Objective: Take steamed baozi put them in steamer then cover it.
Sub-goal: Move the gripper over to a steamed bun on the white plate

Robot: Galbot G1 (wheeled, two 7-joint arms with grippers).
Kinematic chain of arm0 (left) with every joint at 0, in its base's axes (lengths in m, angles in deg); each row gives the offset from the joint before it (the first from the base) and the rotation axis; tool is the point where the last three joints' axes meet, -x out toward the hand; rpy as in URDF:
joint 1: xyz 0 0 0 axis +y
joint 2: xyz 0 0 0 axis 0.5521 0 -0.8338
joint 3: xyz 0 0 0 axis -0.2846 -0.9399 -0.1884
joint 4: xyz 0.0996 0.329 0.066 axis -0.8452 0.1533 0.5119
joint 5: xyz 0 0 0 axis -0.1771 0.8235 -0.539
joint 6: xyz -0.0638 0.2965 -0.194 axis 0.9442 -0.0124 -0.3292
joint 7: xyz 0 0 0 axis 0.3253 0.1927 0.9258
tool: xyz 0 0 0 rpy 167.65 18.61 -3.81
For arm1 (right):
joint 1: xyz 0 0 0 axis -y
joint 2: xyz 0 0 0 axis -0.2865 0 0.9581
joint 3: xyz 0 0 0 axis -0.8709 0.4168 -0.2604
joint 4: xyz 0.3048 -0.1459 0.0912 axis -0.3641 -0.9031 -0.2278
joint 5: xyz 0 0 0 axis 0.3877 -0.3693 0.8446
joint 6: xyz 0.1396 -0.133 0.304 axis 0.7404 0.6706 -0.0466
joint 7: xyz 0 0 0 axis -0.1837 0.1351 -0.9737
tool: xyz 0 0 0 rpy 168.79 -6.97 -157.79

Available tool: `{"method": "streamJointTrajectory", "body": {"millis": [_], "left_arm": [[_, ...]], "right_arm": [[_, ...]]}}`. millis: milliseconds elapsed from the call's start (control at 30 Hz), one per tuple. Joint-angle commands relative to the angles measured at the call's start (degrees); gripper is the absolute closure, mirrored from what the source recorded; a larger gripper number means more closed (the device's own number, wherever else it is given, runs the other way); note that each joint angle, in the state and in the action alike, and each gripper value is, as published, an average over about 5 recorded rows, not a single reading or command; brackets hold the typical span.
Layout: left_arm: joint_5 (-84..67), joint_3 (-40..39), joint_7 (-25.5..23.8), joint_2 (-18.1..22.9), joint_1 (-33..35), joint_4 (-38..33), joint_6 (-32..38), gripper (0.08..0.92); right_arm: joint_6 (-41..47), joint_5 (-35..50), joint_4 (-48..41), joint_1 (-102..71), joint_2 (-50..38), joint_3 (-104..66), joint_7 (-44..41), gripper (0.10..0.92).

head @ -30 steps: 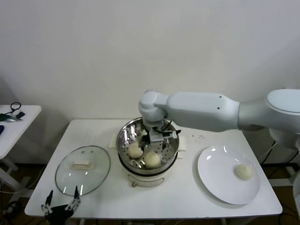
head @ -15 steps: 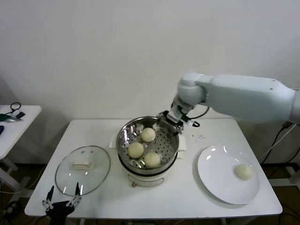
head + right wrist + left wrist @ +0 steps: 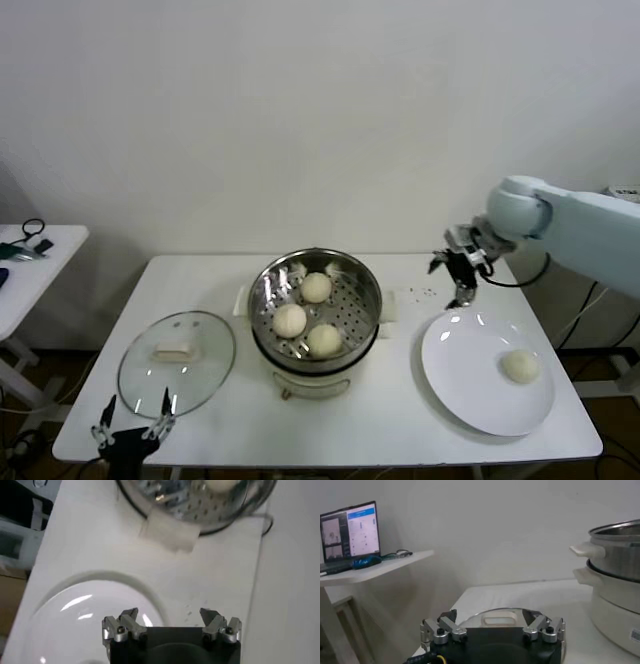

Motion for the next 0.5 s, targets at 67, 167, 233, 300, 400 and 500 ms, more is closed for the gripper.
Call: {"method": "streamJointTrajectory", "body": {"millis": [67,167,233,300,400,500], "left_arm": [[0.26,0.2,0.03,0.27,0.29,-0.12,-0.02,0.177],[0.28,0.34,0.03,0.31,0.38,-0.07,-0.03,0.177],[0.32,0.36,0.04,0.4,0.41,0.03,-0.04,0.177],[0.4,0.33,0.05,0.58,0.44,0.08,-0.04,0.177],[0.55,0.29,0.11,0.9,0.49,0.13,-0.02,0.177],[0.76,0.29,0.18,1.08,0.54,0.2,0.03,0.177]], "right_arm": [[-0.71,-12.08,-6.15,-20.23,-10.65,-12.95,-3.22,0.203],[-1.8,-15.15,-8.09,-26.47,-10.9,-17.82,-3.36,0.203],[-2.29,-16.64,-9.23,-29.31,-10.78,-19.97,-3.45,0.203],[-2.58,-17.94,-10.1,-31.68,-10.58,-21.5,-3.46,0.203],[-2.79,-19.39,-11.16,-33.86,-10.06,-23.0,-3.33,0.203],[-3.05,-20.75,-12.65,-35.88,-9.04,-24.89,-3.19,0.203]]}}
